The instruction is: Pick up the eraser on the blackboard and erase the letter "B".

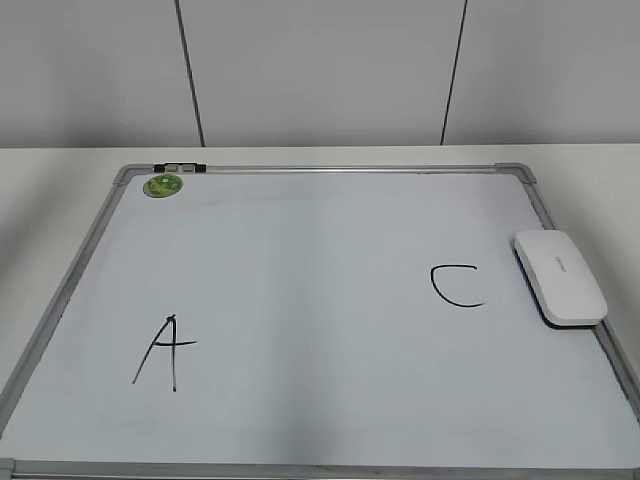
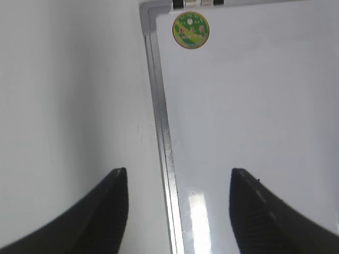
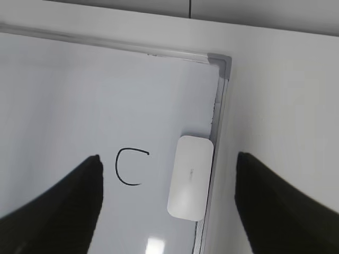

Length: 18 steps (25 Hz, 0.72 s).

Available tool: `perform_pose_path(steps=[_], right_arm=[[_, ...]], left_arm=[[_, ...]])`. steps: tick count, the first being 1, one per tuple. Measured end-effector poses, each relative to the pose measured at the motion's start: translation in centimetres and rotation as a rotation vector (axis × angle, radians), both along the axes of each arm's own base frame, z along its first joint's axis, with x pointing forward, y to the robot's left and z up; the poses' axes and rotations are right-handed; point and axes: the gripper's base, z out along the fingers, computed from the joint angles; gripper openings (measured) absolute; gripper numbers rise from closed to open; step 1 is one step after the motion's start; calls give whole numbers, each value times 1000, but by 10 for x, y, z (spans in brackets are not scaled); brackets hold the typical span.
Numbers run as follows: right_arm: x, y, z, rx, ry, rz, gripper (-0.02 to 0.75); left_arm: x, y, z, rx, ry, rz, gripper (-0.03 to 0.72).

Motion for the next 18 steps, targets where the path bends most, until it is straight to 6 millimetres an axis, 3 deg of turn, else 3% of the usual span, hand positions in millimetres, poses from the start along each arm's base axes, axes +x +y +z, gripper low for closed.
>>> perform_pose_path(steps=[5,10,18], right_arm=[[-33,-2,24,6,-80,2,594],[-71,-4,27,6,-103,3,594],[-136,-7,4,5,-90,3,594]], left_arm=[[-39,0,46,-14,-130,29,447],[-89,0,68,-18,-201,33,447],[-170,-1,60,-18,-226,31,447]])
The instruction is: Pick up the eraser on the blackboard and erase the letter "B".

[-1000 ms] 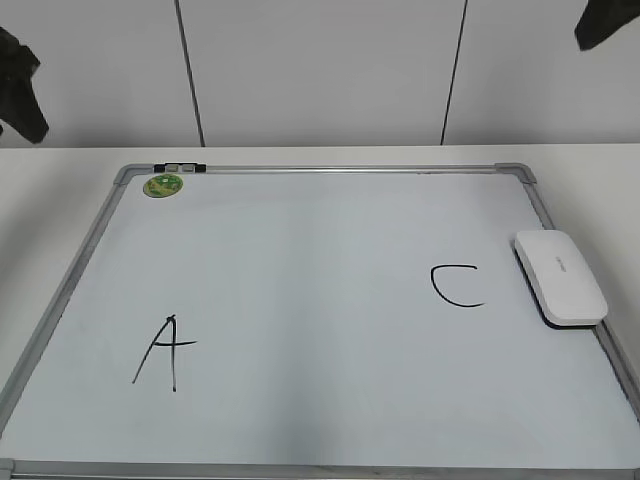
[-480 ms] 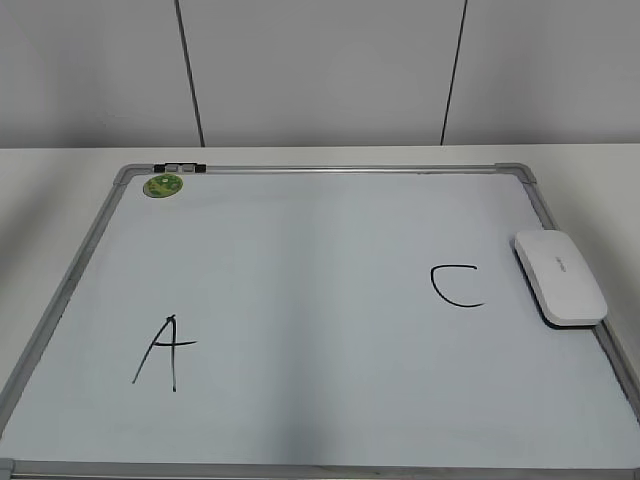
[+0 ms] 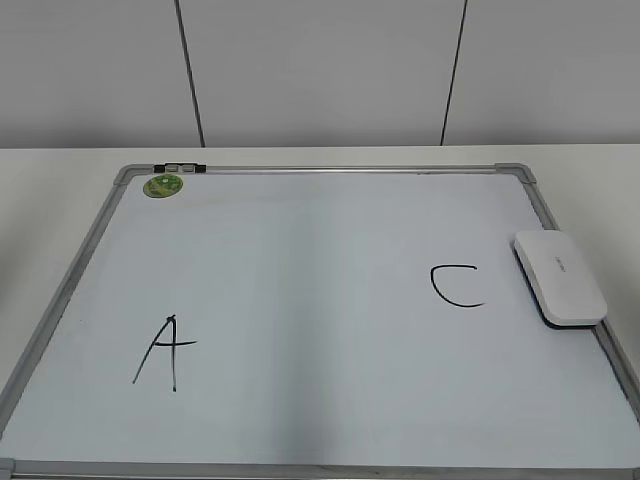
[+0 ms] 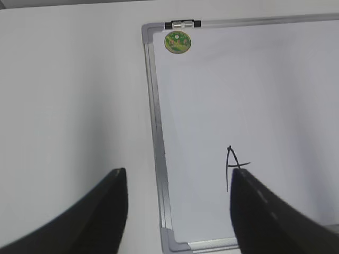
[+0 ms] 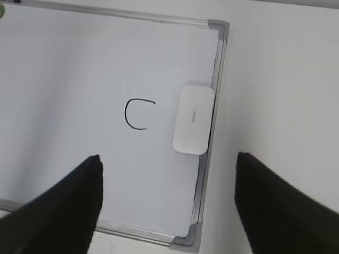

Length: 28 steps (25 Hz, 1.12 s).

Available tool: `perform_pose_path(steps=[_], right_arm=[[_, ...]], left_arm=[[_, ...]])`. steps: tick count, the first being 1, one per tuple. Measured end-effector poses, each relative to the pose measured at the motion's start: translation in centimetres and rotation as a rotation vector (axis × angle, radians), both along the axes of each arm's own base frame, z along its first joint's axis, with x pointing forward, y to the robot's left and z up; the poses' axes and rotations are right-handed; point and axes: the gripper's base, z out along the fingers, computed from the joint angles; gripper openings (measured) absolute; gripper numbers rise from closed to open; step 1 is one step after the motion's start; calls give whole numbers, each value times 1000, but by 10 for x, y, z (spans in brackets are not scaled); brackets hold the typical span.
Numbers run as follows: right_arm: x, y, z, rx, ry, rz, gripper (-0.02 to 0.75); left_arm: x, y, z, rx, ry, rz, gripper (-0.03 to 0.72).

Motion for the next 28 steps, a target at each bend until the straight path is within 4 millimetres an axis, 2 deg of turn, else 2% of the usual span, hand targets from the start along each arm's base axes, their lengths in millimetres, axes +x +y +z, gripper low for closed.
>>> perform_pose_path(steps=[9,13,21,28], right_arm=[[-72,-4,-45,3,-1,-1,592],[-99,-5,-67,13,-16,-11,592],[-133,-8,-96,10,-62,-21,592],[-153,-16,-118,-55,-98,-55,592]], left_arm=[[-74,0,-29,1,-32,-1,447],[-100,-2,-51,-3,-28,-9,447],[-148,-2,-95,-9,-68,-16,447],[-174,1,-129,18,-108,-4,447]])
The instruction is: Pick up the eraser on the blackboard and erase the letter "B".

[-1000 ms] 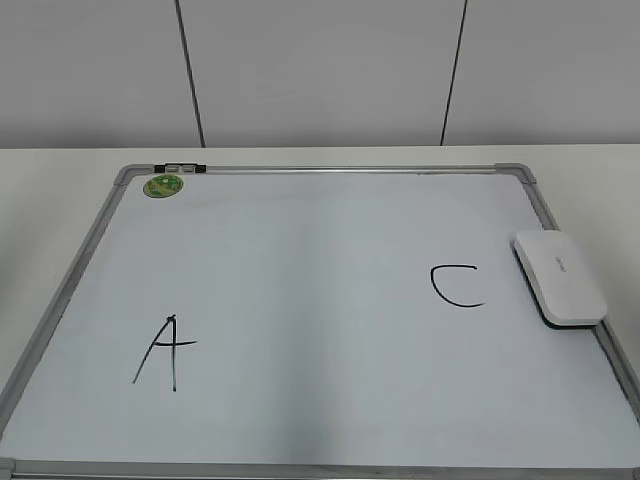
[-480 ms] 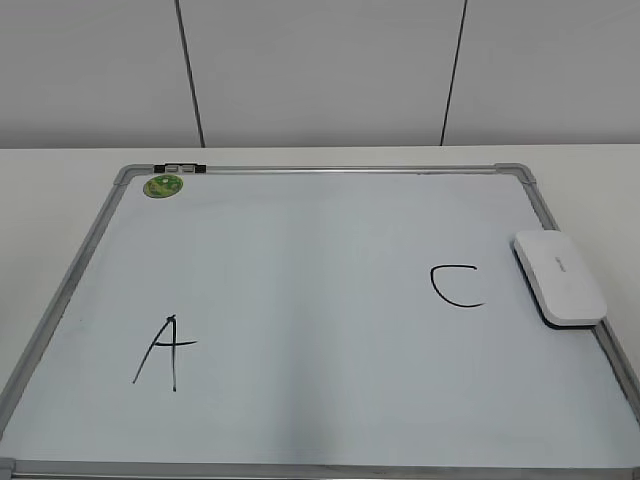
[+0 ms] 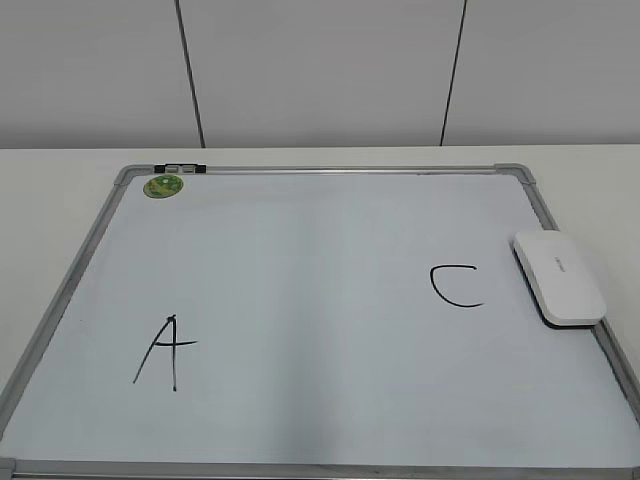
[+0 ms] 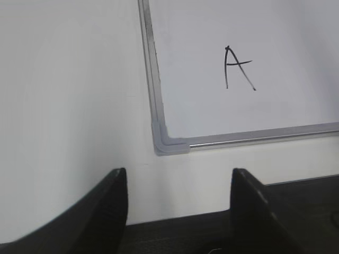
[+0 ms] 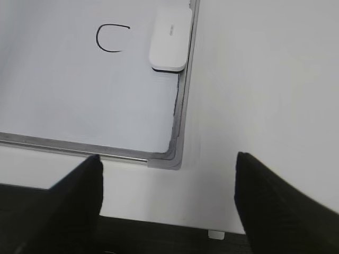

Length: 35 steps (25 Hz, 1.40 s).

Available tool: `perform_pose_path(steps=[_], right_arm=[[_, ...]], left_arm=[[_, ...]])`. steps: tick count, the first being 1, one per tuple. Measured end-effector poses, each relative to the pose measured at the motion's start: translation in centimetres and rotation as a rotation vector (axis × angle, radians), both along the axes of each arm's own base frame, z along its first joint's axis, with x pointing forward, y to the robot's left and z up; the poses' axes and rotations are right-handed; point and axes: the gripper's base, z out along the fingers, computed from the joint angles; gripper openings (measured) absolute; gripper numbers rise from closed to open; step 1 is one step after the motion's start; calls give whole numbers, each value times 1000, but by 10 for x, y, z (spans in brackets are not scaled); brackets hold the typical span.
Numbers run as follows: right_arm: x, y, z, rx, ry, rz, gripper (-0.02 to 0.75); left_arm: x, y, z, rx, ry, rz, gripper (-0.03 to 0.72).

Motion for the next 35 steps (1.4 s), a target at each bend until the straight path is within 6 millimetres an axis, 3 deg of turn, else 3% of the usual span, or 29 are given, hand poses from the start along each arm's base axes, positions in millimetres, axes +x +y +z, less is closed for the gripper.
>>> perform_pose_path(steps=[10,17,35], right_arm=[[-6,-3,-47,-32,66,-13,592],[4,-2,-52,-27,-6,-13,592],[5,-3,-52,-29,-12,-14,591]], left_arm=[[-8,5,-23,44,-39,30,447],[1,5,-25,41,-110,40,447],[4,5,-27,40,-124,42,446]])
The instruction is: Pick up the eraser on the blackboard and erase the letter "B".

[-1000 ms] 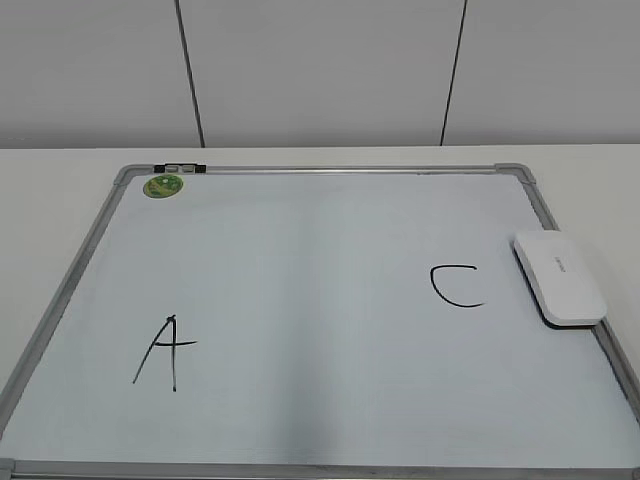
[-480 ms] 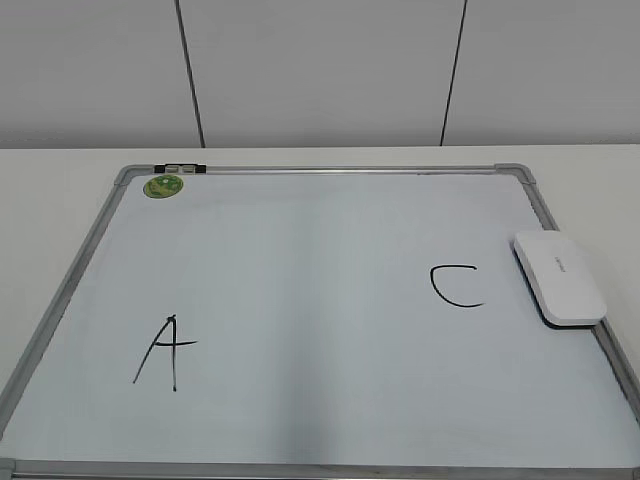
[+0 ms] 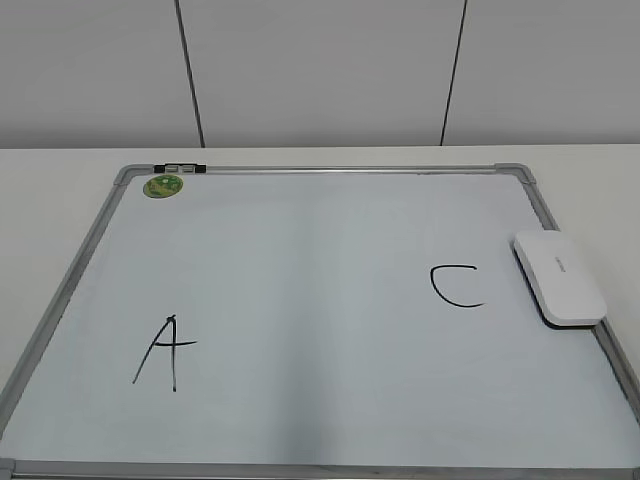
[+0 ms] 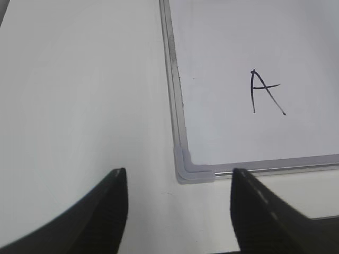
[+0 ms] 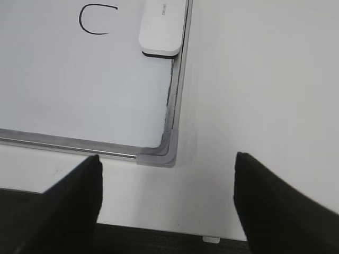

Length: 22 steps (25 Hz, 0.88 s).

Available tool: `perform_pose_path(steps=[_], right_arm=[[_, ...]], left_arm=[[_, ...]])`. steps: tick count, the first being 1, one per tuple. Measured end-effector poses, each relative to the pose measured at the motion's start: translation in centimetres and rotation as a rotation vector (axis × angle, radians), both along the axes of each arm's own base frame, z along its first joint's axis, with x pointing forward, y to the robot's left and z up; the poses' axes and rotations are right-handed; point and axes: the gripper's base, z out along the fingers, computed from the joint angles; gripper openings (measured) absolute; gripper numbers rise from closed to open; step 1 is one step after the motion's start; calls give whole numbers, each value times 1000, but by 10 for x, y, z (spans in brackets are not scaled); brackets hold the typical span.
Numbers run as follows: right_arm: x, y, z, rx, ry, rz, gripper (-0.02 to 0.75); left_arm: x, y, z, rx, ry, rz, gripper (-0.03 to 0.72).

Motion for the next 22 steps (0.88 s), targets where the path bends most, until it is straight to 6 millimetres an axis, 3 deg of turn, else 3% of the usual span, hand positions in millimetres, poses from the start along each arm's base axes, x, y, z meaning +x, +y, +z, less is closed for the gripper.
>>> perform_pose_path(steps=[9,22], right_arm=[[-3,0,0,1,-20,-22,591],[-26,-1,1,5,-177,-58,591]], left_arm=[[-2,0,0,0,-18,0,446],[-20,0,0,-1,-132,0,428]])
